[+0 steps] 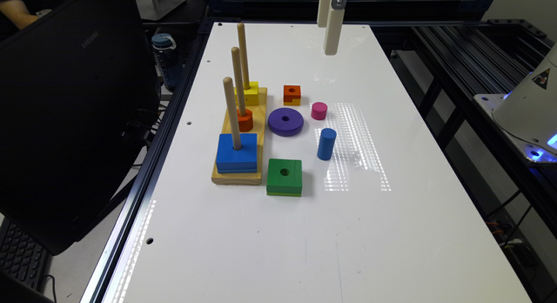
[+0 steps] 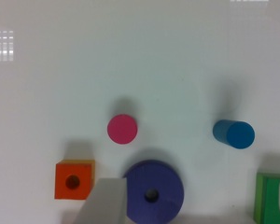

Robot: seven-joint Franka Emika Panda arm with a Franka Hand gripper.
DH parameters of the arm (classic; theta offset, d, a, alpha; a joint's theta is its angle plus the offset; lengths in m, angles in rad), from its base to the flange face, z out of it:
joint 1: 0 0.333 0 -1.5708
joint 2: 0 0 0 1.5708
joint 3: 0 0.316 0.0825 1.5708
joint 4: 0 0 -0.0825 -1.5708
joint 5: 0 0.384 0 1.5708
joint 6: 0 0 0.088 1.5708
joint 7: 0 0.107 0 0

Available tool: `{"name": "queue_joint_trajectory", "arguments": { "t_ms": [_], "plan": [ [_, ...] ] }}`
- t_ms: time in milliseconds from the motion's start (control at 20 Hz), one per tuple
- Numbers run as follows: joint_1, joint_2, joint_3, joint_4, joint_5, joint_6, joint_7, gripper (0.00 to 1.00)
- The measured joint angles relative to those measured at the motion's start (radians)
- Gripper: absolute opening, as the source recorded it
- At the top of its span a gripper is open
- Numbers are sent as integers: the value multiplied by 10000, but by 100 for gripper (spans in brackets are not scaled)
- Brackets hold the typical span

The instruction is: Pick up green block.

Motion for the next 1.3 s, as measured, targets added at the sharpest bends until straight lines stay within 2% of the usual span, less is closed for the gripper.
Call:
{"name": "queue_joint_trajectory", "arguments": {
  "t_ms": [250,500,700,950,1300],
  "plan": [
    [-1,0,3,0,0,0,-1,100],
    [0,0,156,1,3,1,51,100],
    [0,1,205,41,8,2,66,100],
    [-2,174,436,289,18,31,302,100],
    [-5,639,543,732,6,55,422,100]
  ]
}}
